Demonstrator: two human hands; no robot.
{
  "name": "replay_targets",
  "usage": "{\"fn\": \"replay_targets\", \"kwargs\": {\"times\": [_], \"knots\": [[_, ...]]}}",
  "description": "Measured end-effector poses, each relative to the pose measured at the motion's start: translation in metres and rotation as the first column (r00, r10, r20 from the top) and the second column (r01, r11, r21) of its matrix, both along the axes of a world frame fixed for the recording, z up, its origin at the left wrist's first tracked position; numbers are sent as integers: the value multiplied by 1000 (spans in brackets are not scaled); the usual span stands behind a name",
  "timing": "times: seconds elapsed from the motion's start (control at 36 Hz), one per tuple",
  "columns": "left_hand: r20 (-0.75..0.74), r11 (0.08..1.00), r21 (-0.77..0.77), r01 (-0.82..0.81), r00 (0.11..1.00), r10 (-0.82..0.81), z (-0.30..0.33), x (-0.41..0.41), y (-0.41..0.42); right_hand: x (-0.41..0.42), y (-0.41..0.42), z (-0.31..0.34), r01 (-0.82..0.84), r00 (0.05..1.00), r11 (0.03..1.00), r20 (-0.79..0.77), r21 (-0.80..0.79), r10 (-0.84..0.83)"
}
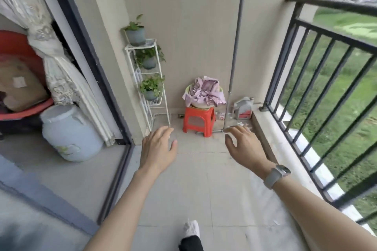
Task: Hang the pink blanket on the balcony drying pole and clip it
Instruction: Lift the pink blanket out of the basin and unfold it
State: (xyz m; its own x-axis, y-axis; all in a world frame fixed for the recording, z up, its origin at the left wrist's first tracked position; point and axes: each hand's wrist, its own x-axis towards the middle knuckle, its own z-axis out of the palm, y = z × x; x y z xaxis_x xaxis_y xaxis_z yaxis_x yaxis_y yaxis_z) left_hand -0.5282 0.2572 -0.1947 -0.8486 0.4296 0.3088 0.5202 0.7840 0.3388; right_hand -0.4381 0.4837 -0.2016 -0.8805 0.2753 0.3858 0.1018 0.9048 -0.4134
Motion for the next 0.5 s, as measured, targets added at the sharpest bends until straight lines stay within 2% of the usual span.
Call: {"fn": "replay_targets", "kwargs": {"times": [0.08,0.14,0.25,0.5], "knots": [[67,989,141,-42,997,33,-28,-63,25,-69,17,-19,30,1000,996,12,-81,-29],[157,982,180,-65,987,37,-45,-103,43,-113,24,-29,53,999,988,16,-142,-51],[253,986,151,-65,967,25,-64,-180,81,-189,40,-45,96,990,979,115,-181,-75],[241,997,-44,70,969,-58,-97,-349,165,-327,135,-89,171,966,969,225,-178,-129]]}}
